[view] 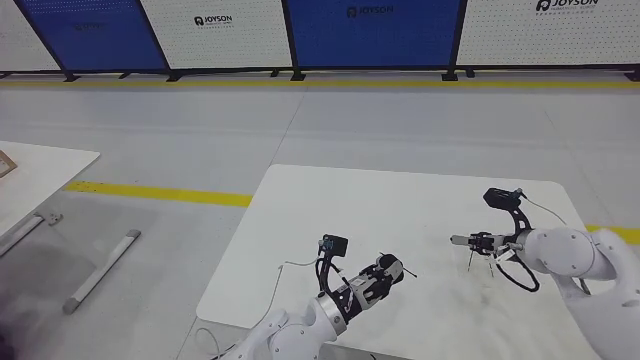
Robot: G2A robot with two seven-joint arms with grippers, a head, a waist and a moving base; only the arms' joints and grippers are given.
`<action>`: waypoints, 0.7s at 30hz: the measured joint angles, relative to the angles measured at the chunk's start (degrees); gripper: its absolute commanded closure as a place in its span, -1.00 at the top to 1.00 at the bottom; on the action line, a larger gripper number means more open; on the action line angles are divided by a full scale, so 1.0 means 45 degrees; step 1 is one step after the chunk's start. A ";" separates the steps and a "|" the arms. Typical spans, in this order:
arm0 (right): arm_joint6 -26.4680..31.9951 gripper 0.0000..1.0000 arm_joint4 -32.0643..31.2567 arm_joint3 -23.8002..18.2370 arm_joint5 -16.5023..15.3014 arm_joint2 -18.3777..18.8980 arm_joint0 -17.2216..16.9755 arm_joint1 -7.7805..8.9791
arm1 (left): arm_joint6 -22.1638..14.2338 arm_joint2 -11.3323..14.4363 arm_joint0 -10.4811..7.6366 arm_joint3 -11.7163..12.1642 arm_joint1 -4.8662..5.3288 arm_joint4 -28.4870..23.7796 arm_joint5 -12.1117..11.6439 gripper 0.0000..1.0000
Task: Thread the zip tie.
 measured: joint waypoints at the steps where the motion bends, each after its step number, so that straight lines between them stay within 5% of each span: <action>1: -0.0125 1.00 -0.0092 -0.0040 -0.0086 -0.0041 -0.0065 -0.0004 | 0.0000 0.0000 0.0000 0.0000 0.0000 0.0000 0.0000 -1.00; 7: -0.0062 1.00 0.0046 -0.0079 0.0313 0.0181 -0.0097 -0.0005 | 0.0000 0.0000 0.0000 0.0000 0.0000 0.0000 0.0000 -1.00; 13: 0.0759 1.00 0.0334 0.0744 -0.0089 -0.0014 0.0474 -0.0102 | 0.0000 0.0000 0.0000 0.0000 0.0000 0.0000 0.0000 -1.00; 15: 0.0727 0.56 0.0323 0.1061 0.0027 -0.0174 0.0655 -0.0172 | 0.0000 0.0000 0.0000 0.0000 0.0000 0.0000 0.0000 -1.00; 17: 0.0670 0.70 0.0325 0.1296 0.0172 -0.0328 0.0799 -0.0243 | 0.0000 0.0000 0.0000 0.0000 0.0000 0.0000 0.0000 -1.00; 21: 0.0686 0.20 0.0390 0.1677 0.0105 -0.0489 0.1026 -0.0330 | 0.0000 0.0000 0.0000 0.0000 0.0000 0.0000 0.0000 -1.00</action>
